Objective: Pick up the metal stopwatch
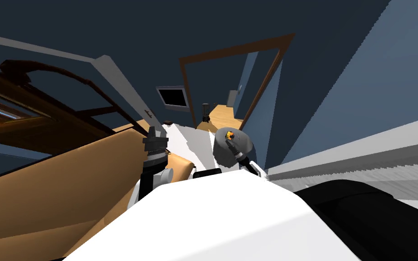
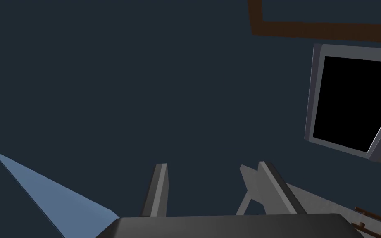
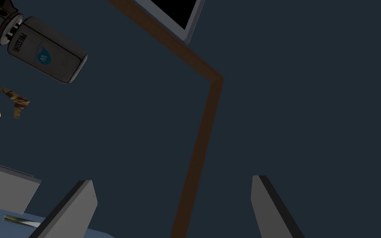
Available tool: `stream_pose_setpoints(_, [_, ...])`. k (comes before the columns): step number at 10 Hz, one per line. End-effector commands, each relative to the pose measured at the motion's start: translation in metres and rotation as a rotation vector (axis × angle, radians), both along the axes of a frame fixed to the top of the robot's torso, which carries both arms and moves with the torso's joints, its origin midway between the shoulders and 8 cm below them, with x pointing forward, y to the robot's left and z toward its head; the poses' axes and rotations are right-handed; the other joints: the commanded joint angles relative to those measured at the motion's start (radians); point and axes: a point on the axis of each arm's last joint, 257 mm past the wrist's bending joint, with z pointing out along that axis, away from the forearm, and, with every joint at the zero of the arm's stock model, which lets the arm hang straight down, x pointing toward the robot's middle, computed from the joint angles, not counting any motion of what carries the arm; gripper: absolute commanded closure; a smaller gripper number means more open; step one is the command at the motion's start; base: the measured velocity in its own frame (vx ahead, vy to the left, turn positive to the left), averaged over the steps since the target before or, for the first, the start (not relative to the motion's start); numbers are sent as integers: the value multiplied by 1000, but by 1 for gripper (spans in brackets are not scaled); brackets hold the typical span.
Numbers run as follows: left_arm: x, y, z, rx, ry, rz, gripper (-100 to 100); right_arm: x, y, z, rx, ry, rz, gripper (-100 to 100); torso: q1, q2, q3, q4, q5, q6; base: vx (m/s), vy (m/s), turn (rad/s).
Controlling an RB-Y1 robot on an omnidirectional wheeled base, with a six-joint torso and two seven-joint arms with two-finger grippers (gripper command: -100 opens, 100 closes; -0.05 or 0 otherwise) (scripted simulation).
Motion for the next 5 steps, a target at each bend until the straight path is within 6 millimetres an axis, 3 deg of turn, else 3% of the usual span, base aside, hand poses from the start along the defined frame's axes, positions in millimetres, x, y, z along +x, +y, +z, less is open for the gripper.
stream_pose_setpoints(1, [0,0,0,0,0,0,0,-4,1,-23,-59,36,25,-100,0,0,0,0,0,0,-2,-31,365])
stream_pose_setpoints(5, [0,0,0,0,0,0,0,-19,-14,-78,-180,136,59,-100,0,0,0,0,0,0,-6,-39,261])
